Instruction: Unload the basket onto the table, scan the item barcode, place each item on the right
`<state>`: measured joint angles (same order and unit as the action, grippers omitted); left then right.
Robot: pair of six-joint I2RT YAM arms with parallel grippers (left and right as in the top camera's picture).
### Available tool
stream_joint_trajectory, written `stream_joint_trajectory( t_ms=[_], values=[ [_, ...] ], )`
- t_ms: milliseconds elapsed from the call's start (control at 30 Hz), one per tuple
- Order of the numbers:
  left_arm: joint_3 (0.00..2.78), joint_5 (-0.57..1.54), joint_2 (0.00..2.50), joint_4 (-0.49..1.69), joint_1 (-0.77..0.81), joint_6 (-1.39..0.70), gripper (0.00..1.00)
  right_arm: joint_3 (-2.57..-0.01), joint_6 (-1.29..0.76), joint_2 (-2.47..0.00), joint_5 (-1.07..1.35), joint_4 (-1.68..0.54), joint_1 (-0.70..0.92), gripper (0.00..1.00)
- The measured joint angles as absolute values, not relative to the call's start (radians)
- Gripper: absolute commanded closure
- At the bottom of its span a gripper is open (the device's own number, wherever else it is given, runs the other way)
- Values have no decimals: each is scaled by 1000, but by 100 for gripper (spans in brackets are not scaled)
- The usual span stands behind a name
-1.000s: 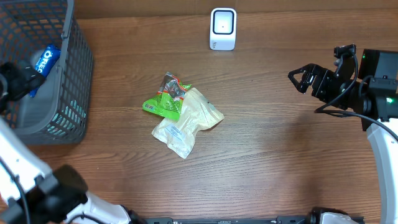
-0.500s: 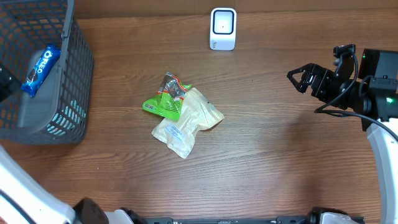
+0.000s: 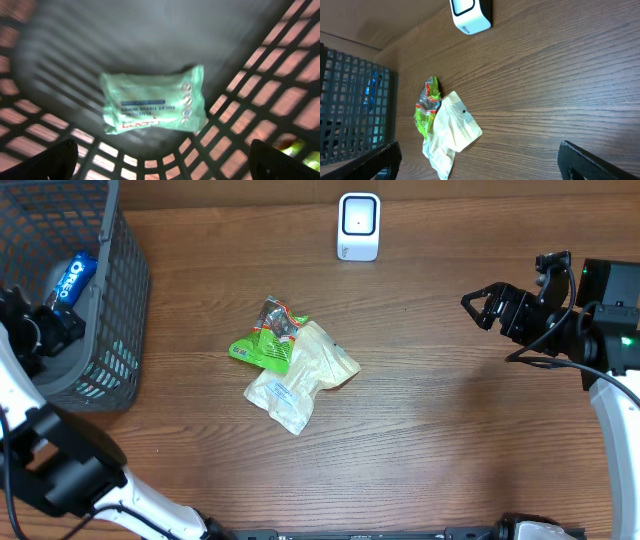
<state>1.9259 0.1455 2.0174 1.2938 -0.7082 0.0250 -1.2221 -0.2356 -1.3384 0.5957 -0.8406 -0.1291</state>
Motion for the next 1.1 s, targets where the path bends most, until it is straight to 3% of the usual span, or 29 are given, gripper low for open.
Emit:
stream_joint_trajectory(
  t_ms=[367,600,800,867,967,1100],
  values=[
    [1925,126,2279,1337,-700,51,0,-1222,-236,-1338,596,-839,-129,0],
    [1930,107,2300,1319,-694,35,2,-1222,-235,-1338,596,-839,-129,0],
    [1932,93,2300,1299,-687,29,27,-1222,-236,-1338,596,-838,-129,0],
    [1936,97,2300,1299,-687,27,42,-1222,-236,-1338,596,-838,-129,0],
    [1967,103,2308,1319,-686,29,77,-1222,-235,-1338,596,-838,-129,0],
    [2054,100,2321,1373,-686,26,81,-1222,-236,-1338,596,-828,-130,0]
  ],
)
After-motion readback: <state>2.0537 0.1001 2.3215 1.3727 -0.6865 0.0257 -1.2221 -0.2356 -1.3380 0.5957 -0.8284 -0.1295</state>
